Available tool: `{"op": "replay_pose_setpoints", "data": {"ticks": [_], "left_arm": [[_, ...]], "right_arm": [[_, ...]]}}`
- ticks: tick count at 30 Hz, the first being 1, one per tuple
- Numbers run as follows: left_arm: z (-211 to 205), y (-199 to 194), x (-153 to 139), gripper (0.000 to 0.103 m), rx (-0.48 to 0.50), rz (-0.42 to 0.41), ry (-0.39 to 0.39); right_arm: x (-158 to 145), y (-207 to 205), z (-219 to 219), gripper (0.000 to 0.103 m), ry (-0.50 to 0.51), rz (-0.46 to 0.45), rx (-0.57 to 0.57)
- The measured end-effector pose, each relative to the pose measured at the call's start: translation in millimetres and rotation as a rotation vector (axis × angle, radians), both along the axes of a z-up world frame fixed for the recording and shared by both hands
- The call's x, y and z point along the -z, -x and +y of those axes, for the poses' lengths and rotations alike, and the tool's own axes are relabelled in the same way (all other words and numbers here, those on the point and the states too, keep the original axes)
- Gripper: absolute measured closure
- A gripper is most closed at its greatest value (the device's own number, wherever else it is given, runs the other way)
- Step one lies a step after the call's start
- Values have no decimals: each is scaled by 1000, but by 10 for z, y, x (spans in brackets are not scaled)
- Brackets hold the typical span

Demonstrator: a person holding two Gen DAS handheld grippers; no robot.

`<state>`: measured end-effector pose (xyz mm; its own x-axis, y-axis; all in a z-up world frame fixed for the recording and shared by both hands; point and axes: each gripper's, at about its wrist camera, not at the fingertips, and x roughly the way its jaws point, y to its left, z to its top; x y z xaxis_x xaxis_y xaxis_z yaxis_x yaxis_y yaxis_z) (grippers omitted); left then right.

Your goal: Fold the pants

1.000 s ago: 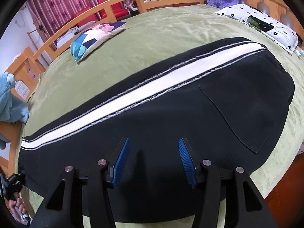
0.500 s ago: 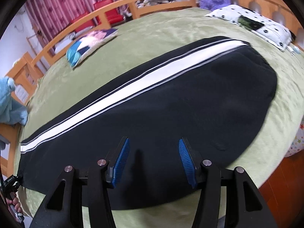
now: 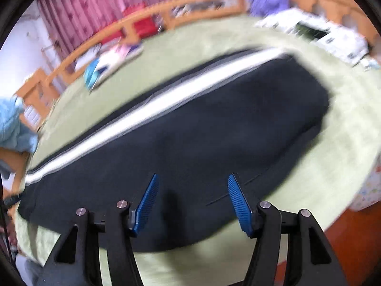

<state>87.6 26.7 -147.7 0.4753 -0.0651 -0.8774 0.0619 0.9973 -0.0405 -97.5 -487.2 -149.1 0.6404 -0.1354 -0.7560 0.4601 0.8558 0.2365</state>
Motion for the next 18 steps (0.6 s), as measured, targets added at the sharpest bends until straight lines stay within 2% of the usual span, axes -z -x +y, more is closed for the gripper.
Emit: {"op": "replay_pose_setpoints", "data": {"ticks": [1,2,3,5,7,9,12,14,17,18], "left_arm": [[-83,6,175,33,1,64,-9],[-129,26,275,33,4,92,-35],[-212,91,298,31,24,45,-98],[-276,125,240,31,42,31,-143],[-247,71,163,31,42,63,-81],[-231,-3,55,31,28,60,-9],[-307,-103,-150,31,39,-24,-5],[-396,-194,-245,31,44,-67,-8],[-540,-358,-297,31,47,-89,17],[-595,-426,-309,31,54,-88,24]], "right_arm": [[-49,72,-192,38,17,-12,48],[-63,115,-376,37,14,-23,89],[-53,152,-538,36,-2,-32,123],[20,208,-935,36,-79,-46,204],[88,254,-1244,35,-161,-84,262],[171,249,-1544,33,-256,-136,317],[333,120,-1895,33,-349,-174,372],[459,-43,-2035,32,-379,-146,395],[671,-256,-2230,29,-470,-142,403],[693,-289,-2258,33,-470,-148,409]]}}
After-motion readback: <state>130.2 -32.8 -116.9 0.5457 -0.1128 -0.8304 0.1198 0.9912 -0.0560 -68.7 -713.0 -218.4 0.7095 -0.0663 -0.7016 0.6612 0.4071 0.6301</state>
